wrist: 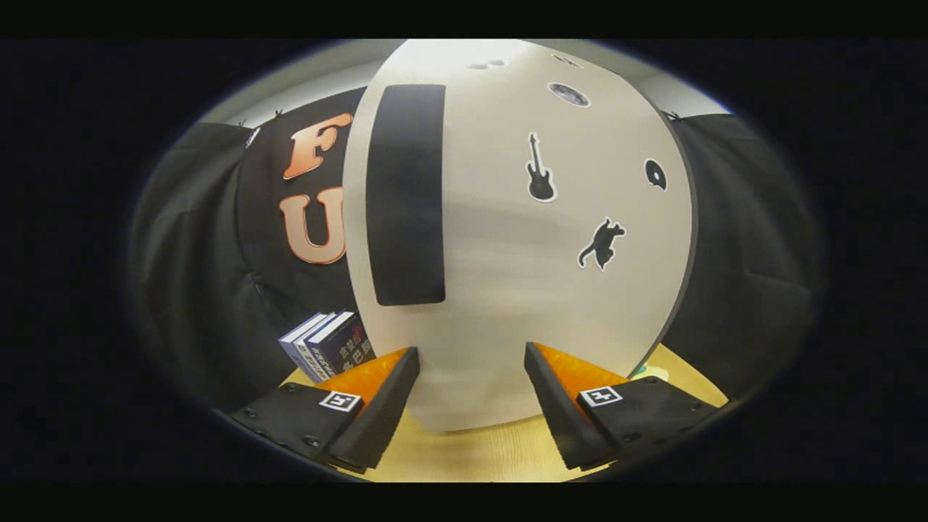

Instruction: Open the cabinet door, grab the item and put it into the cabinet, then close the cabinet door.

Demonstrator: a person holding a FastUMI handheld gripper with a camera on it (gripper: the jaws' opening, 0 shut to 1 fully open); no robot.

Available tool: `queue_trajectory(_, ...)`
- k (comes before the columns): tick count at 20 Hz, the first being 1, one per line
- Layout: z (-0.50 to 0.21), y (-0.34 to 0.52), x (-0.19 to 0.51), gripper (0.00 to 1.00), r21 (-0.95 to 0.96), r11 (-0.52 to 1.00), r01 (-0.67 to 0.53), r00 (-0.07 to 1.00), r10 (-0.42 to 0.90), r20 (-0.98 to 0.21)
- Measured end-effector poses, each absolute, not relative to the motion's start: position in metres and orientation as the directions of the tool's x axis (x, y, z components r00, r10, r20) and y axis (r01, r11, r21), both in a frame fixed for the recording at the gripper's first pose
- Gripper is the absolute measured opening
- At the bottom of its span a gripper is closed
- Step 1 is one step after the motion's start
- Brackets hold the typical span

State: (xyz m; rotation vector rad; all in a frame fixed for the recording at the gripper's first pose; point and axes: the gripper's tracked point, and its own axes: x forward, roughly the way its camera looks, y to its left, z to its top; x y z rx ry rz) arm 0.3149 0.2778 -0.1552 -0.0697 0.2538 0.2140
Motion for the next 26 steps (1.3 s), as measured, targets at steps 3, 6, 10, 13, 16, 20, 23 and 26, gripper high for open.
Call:
queue_trajectory(3, -0.139, 0.269, 0.309, 0.96, -0.038, 0.975, -0.219, 0.946, 0.203, -0.252)
queue_trajectory(6, -0.109, 0.243, 0.299, 0.96, -0.009, 0.978, -0.206, 0.957, 0.2, -0.212)
queue_trajectory(10, -0.074, 0.196, 0.279, 0.96, -0.007, 0.983, -0.185, 0.972, 0.182, -0.151)
queue_trajectory(13, -0.052, 0.159, 0.268, 0.96, -0.007, 0.986, -0.165, 0.98, 0.164, -0.109)
queue_trajectory(16, -0.038, 0.126, 0.259, 0.96, 0.001, 0.988, -0.153, 0.985, 0.152, -0.079)
queue_trajectory(20, -0.023, 0.093, 0.254, 0.96, 0.012, 0.99, -0.14, 0.988, 0.141, -0.059)
queue_trajectory(23, -0.003, 0.093, 0.254, 0.98, 0.014, 0.984, -0.178, 0.984, 0.178, -0.025)
queue_trajectory(26, -0.002, 0.096, 0.233, 0.98, 0.014, 0.978, -0.207, 0.978, 0.207, 0.0)
